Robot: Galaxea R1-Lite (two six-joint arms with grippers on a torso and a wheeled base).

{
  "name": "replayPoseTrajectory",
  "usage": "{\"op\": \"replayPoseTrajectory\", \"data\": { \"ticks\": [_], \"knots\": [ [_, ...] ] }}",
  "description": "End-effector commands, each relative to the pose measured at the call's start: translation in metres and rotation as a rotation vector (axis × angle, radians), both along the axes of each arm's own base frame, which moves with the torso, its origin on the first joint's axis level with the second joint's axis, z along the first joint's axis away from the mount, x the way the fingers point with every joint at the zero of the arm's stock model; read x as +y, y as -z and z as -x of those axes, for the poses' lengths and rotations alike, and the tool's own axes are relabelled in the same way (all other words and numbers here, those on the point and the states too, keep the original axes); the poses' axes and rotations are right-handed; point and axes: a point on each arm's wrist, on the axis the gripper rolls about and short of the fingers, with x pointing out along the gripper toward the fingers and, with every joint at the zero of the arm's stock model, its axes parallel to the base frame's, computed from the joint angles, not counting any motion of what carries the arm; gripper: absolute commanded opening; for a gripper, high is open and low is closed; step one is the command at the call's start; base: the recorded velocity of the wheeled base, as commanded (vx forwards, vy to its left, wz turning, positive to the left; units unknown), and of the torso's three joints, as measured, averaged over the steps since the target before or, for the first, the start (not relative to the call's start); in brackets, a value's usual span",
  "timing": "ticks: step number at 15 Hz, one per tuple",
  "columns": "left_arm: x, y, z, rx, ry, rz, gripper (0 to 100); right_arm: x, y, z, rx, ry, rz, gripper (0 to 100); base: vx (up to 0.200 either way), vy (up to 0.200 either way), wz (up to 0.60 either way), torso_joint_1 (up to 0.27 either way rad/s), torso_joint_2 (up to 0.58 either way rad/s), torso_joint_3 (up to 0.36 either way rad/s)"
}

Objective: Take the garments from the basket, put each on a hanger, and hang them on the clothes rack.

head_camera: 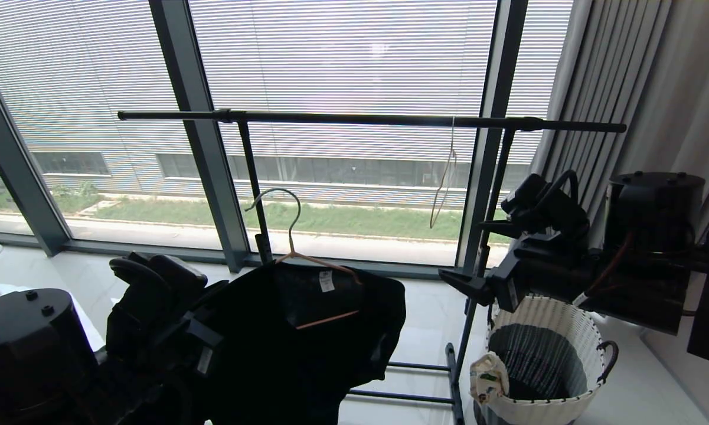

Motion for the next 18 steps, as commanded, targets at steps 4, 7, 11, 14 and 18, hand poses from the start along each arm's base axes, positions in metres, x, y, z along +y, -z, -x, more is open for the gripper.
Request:
{"op": "replayPoseTrajectory", "data": {
  "ticks": [4,7,11,14,18],
  "knots": [
    [-0.020,-0.004,0.019,-0.012,0.195,0.030,0,0.004,-0.005,0.014,-0.044,-0.274,0.080,100,0.000,0.000,0.00,0.000,0.00,0.000],
    [-0.034,-0.001,0.029,-0.004,0.290,0.019,0,0.021,-0.015,0.027,-0.024,-0.418,0.092,100,0.000,0.000,0.00,0.000,0.00,0.000],
    [-0.036,-0.007,0.032,-0.049,0.311,0.037,0,0.039,-0.009,0.034,0.095,-0.519,0.156,100,0.000,0.000,0.00,0.000,0.00,0.000],
    [-0.036,-0.007,0.032,-0.057,0.312,0.035,0,0.055,-0.002,0.033,0.167,-0.548,0.212,100,0.000,0.000,0.00,0.000,0.00,0.000],
    [-0.036,-0.007,0.032,-0.059,0.312,0.035,0,0.071,0.014,0.018,0.201,-0.466,0.278,100,0.000,0.000,0.00,0.000,0.00,0.000]
  ]
}}
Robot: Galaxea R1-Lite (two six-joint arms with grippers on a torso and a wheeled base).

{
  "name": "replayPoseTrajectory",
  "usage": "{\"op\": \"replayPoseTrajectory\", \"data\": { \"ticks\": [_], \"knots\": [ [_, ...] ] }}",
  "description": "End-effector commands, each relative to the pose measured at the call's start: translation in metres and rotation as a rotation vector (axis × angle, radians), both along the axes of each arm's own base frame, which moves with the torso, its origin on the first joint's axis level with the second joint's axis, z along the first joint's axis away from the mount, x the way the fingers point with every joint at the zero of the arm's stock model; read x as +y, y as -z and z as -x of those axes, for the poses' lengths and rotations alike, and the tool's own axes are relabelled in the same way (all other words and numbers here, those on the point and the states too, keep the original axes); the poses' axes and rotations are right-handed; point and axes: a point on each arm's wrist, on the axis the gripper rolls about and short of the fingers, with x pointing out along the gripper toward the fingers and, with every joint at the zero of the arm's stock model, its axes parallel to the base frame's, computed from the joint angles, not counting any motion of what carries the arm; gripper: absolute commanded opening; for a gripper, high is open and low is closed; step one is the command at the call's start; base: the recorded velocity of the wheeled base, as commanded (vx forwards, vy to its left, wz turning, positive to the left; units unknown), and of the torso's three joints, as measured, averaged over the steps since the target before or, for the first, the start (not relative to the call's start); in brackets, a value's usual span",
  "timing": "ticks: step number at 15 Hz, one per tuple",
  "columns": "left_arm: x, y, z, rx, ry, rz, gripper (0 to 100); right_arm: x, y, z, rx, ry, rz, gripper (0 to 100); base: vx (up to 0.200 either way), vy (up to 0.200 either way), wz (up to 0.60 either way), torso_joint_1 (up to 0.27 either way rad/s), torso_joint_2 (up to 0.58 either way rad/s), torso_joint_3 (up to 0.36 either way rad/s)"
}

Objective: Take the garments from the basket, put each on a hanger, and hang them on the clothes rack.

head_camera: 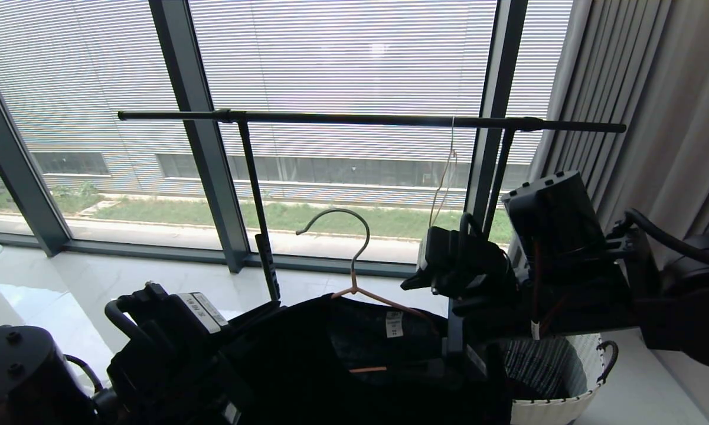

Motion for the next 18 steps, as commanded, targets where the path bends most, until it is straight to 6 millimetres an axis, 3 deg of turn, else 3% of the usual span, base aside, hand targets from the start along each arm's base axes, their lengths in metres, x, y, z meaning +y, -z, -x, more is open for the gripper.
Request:
{"op": "replayPoseTrajectory", "data": {
  "ticks": [1,7,8,13,18],
  "knots": [
    [0.000,0.000,0.000,-0.001,-0.001,0.002,0,0.010,0.017,-0.008,0.033,0.006,0.041,100,0.000,0.000,0.00,0.000,0.00,0.000],
    [-0.002,-0.001,0.002,-0.008,0.012,0.001,0,0.015,0.018,-0.013,0.091,0.054,0.020,100,0.000,0.000,0.00,0.000,0.00,0.000],
    [-0.002,-0.001,0.002,-0.008,0.015,0.001,0,0.016,0.017,-0.014,0.090,0.058,0.018,0,0.000,0.000,0.00,0.000,0.00,0.000],
    [-0.002,-0.003,0.003,-0.014,0.015,0.005,0,0.017,0.020,-0.016,0.094,0.061,0.023,0,0.000,0.000,0.00,0.000,0.00,0.000],
    [-0.003,-0.003,0.006,-0.016,0.027,0.010,0,0.016,0.009,-0.017,0.006,0.069,-0.030,0,0.000,0.000,0.00,0.000,0.00,0.000]
  ]
}}
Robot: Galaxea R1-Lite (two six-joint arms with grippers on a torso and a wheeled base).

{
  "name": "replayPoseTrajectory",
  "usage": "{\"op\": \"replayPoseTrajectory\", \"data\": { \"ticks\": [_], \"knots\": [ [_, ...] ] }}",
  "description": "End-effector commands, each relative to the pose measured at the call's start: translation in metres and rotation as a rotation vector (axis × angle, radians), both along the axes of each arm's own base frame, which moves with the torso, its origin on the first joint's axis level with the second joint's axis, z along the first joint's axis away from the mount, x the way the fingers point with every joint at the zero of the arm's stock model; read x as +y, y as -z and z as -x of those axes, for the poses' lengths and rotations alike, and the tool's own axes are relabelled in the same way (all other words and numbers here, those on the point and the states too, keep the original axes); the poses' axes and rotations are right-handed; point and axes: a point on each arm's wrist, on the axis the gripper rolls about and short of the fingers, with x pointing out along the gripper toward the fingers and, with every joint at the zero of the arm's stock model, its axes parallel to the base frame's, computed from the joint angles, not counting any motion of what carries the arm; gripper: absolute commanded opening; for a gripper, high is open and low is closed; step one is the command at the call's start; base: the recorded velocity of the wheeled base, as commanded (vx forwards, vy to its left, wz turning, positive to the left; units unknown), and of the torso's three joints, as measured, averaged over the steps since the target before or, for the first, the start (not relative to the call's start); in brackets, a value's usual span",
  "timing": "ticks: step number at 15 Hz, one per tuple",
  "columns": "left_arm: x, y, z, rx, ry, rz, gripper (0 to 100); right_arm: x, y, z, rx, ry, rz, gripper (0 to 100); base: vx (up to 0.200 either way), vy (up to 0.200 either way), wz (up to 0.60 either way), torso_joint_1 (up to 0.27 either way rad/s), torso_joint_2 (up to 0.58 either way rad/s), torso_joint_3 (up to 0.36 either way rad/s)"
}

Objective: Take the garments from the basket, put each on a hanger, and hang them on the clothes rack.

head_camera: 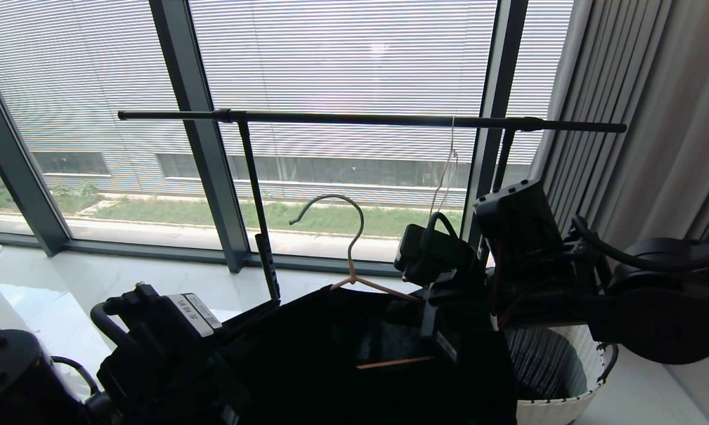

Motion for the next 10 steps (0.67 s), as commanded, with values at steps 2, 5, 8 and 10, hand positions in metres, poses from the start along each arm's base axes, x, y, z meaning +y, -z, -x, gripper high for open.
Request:
{"op": "replayPoseTrajectory", "data": {
  "ticks": [2,5,8,10],
  "knots": [
    [-0.001,0.000,0.001,0.004,0.009,0.004,100,-0.006,-0.009,0.002,-0.078,-0.030,-0.014,0,0.000,0.000,0.00,0.000,0.00,0.000],
    [0.006,-0.002,-0.001,-0.011,-0.095,0.006,100,-0.026,-0.016,-0.013,-0.249,-0.071,-0.011,0,0.000,0.000,0.00,0.000,0.00,0.000],
    [0.024,0.001,0.000,-0.007,-0.195,0.004,100,-0.053,-0.022,-0.026,-0.381,-0.074,-0.012,0,0.000,0.000,0.00,0.000,0.00,0.000],
    [0.046,0.009,0.003,0.014,-0.297,0.005,100,-0.074,-0.030,-0.028,-0.411,-0.038,-0.031,0,0.000,0.000,0.00,0.000,0.00,0.000]
  ]
}}
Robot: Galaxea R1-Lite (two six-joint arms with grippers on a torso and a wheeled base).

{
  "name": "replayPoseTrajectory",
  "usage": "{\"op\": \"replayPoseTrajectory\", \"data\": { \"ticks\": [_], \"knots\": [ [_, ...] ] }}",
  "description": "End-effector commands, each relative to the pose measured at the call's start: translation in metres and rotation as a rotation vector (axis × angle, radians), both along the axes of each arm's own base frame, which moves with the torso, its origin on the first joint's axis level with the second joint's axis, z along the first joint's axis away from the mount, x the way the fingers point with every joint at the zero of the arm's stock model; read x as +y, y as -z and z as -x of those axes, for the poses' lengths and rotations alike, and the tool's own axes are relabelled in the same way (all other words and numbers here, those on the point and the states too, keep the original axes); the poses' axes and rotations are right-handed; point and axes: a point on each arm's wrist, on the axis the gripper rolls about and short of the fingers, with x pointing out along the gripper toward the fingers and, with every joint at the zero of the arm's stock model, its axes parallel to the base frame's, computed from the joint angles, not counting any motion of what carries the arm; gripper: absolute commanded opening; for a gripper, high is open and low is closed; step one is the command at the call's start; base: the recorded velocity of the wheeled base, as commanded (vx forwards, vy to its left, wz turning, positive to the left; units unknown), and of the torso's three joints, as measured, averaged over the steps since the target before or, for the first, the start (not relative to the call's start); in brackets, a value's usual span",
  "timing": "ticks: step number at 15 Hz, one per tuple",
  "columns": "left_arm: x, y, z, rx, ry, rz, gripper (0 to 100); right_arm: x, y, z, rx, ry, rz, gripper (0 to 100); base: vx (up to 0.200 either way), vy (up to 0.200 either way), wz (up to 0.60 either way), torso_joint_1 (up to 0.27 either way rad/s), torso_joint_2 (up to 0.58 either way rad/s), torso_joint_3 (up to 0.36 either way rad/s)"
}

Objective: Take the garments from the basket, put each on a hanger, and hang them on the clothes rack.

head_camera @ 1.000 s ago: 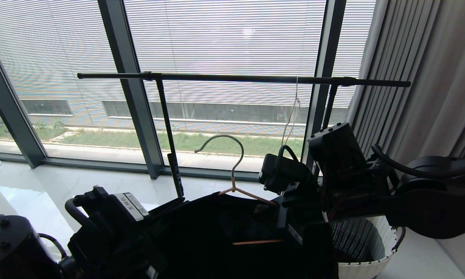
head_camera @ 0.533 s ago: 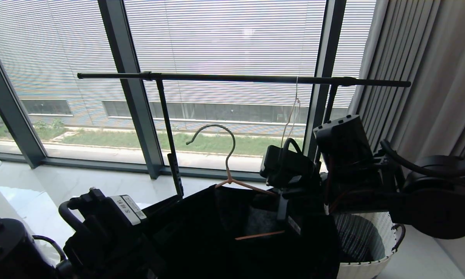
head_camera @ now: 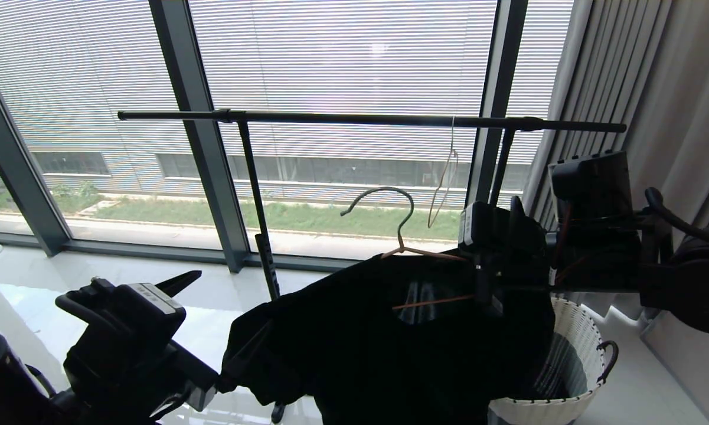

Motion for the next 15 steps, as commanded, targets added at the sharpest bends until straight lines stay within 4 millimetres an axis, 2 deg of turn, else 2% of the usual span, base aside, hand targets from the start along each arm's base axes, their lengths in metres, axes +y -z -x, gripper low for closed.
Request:
{"op": "replayPoseTrajectory", "data": {
  "ticks": [1,3,4,7,11,12,15],
  "knots": [
    [0.021,0.008,0.008,0.024,-0.088,0.008,100,-0.023,-0.011,0.001,-0.028,0.039,-0.028,0,0.000,0.000,0.00,0.000,0.00,0.000],
    [0.027,0.020,0.009,0.105,-0.102,0.050,100,-0.033,-0.019,0.003,-0.044,0.044,-0.049,0,0.000,0.000,0.00,0.000,0.00,0.000],
    [0.026,0.024,0.004,0.148,-0.107,0.078,100,-0.034,-0.021,0.005,-0.050,0.044,-0.055,0,0.000,0.000,0.00,0.000,0.00,0.000],
    [0.018,0.028,-0.016,0.197,-0.121,0.093,100,-0.036,-0.031,0.015,-0.072,0.011,-0.077,0,0.000,0.000,0.00,0.000,0.00,0.000],
    [0.013,0.032,-0.026,0.230,-0.082,0.091,100,-0.033,-0.034,0.026,-0.079,-0.018,-0.085,0,0.000,0.000,0.00,0.000,0.00,0.000],
    [0.012,0.031,-0.028,0.224,-0.079,0.092,0,-0.034,-0.032,0.030,-0.076,-0.021,-0.081,0,0.000,0.000,0.00,0.000,0.00,0.000],
    [0.014,0.031,-0.028,0.223,-0.093,0.093,0,-0.037,-0.031,0.033,-0.070,-0.019,-0.081,0,0.000,0.000,0.00,0.000,0.00,0.000]
  ]
}}
